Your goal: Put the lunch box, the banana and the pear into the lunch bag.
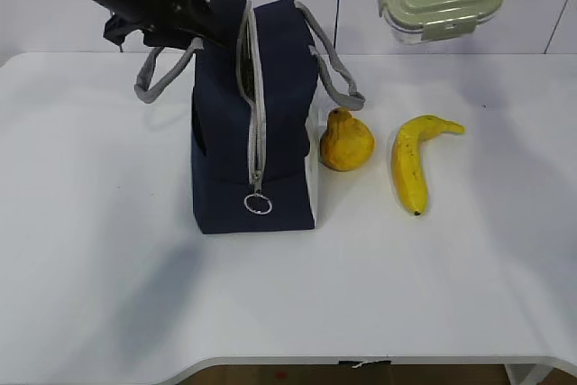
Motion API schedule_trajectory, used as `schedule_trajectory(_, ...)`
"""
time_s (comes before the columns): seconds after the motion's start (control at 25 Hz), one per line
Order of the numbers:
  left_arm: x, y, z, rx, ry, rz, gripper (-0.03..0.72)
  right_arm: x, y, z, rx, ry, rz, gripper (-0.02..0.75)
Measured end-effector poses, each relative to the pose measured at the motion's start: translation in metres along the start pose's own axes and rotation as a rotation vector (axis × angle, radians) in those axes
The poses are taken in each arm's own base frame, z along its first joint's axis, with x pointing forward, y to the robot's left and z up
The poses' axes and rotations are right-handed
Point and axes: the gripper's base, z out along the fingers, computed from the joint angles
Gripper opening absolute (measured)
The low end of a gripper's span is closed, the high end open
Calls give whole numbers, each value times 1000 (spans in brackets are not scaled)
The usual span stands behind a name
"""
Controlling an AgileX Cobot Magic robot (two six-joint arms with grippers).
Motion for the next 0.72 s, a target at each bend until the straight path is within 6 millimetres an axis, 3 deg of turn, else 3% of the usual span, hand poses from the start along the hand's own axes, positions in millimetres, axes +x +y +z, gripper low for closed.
schedule_trajectory(0.32, 1, 0, 0, 1, 8, 0, 118, 1, 28, 25, -85, 34, -38, 380)
schedule_trajectory(0.52, 2, 0, 0, 5, 27, 2, 17, 1, 39, 32, -133, 31, -42, 380)
schedule_trajectory(0.72, 3, -1, -1, 5, 28, 20, 1, 1, 43, 35, -149, 31, -43, 379)
